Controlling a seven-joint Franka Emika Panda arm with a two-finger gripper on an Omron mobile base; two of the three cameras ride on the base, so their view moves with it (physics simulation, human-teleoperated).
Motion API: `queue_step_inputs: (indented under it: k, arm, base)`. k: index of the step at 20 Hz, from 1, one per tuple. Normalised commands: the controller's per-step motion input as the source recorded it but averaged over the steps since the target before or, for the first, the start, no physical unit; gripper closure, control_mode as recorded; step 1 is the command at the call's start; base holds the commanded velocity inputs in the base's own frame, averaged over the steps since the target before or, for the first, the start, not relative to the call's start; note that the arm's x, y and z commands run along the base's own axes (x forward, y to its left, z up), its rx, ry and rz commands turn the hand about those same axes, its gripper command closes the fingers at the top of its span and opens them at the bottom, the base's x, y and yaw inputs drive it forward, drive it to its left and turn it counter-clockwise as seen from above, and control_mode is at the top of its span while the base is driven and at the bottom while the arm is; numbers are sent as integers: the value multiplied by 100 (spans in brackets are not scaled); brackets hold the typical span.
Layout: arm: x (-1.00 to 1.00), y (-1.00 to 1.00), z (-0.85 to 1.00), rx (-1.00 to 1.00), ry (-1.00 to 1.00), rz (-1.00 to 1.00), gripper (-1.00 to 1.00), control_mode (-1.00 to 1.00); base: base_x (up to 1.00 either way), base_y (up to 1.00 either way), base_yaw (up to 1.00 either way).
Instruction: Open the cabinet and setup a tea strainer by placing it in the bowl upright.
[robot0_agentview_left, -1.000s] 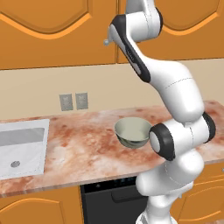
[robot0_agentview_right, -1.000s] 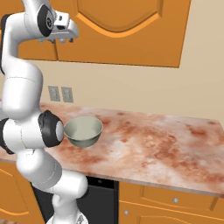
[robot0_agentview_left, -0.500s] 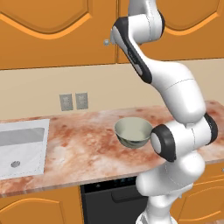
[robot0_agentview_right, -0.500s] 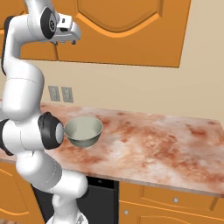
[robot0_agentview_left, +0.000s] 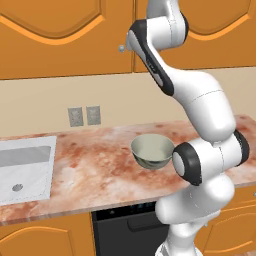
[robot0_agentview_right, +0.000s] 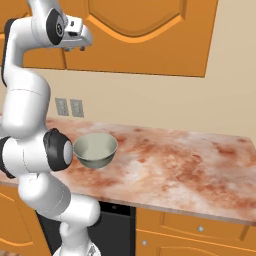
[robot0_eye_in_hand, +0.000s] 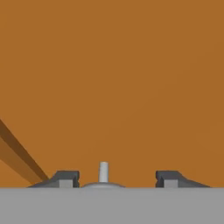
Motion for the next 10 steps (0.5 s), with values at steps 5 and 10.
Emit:
queue_step_inputs:
  k: [5,10]
  arm:
    - [8,13,0,0,0,0,100,-100]
    - [-1,21,1,0,-1,0,100,-100]
  base:
    - [0,0,0]
    - [0,0,0]
